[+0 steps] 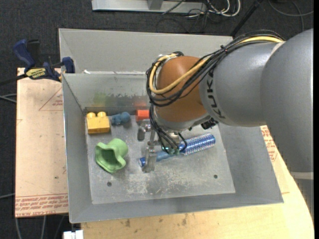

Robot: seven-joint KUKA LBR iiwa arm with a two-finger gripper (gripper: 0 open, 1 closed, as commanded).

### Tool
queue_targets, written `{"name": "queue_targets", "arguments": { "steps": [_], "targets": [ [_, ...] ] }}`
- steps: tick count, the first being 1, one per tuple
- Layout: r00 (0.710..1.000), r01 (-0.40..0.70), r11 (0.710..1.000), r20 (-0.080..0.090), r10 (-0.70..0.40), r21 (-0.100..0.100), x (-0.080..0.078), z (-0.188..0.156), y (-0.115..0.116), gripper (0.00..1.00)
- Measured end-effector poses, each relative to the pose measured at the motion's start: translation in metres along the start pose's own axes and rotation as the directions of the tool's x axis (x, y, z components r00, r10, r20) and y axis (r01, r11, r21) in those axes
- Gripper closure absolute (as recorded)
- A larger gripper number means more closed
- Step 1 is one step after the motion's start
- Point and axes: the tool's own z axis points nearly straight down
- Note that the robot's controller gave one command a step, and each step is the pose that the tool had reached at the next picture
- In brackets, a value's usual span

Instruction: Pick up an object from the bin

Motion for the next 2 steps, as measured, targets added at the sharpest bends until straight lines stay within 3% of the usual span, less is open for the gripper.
{"name": "queue_targets", "arguments": {
  "steps": [1,2],
  "targets": [
    [0.998,-0.055,0.998,0.001,0.055,-0.002,-0.0007,0.0651,0.0653,0.00],
    [0.998,-0.062,0.998,0.007,0.062,-0.001,-0.0036,0.0610,0.0613,1.00]
  ]
}}
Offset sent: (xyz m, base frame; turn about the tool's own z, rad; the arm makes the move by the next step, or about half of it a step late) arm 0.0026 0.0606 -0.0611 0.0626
